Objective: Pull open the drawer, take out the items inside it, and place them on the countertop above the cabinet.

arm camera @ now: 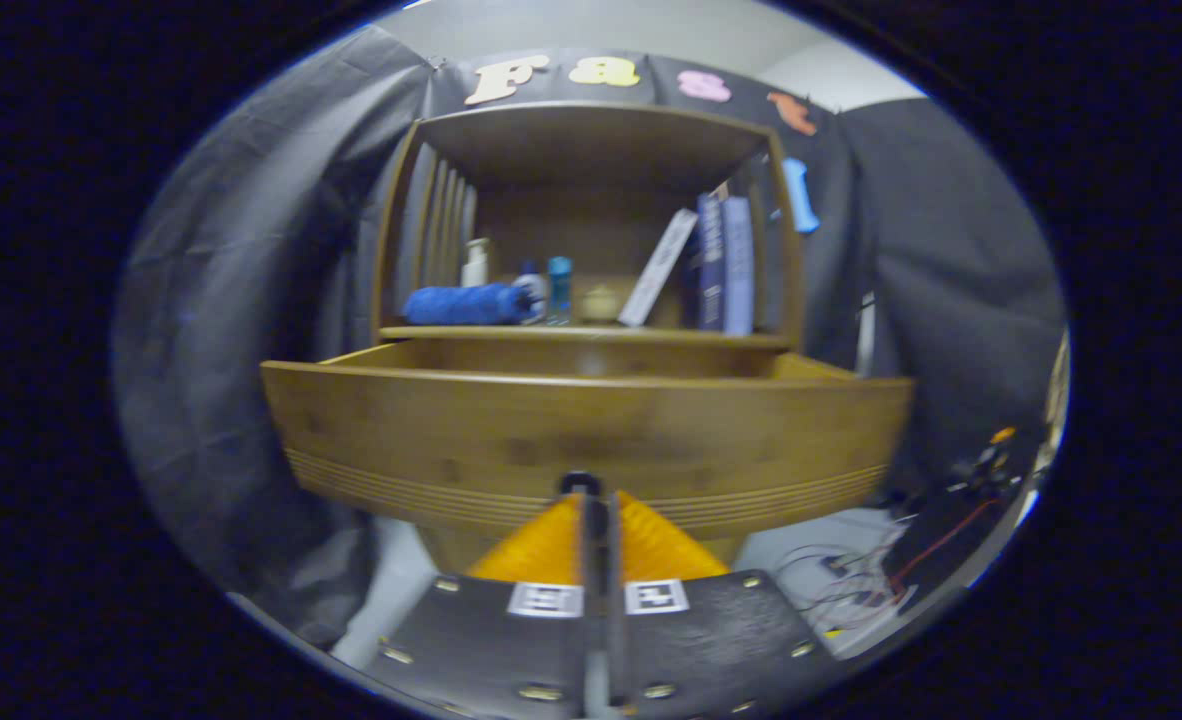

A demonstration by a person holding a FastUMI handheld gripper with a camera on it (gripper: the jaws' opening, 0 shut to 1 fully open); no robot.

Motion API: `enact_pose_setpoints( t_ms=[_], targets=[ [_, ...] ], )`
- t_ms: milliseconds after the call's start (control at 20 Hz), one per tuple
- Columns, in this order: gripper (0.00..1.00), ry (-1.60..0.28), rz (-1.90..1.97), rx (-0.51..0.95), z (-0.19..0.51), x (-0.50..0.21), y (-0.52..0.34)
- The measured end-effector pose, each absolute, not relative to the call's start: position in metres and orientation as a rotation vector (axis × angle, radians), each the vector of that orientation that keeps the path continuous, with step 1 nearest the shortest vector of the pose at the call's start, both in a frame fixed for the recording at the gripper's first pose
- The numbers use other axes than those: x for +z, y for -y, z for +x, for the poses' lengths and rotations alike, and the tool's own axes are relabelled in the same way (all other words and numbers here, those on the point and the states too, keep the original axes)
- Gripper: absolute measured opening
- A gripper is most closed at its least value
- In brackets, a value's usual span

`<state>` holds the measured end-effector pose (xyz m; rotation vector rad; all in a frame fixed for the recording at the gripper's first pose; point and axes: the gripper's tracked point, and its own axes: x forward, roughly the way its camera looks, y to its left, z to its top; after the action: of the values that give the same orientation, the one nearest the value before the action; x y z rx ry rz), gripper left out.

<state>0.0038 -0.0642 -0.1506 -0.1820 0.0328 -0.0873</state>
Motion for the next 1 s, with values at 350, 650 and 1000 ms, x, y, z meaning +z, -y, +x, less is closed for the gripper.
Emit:
enact_pose_setpoints(
  t_ms=[350, 650, 1000],
  targets=[
    [0.52, -0.170, -0.151, 0.013, 0.011, -0.170, 0.041],
    [0.84, -0.133, -0.150, 0.008, 0.027, -0.119, 0.035],
    [0.99, -0.225, -0.115, -0.017, 0.096, -0.064, 0.030]
  ],
)
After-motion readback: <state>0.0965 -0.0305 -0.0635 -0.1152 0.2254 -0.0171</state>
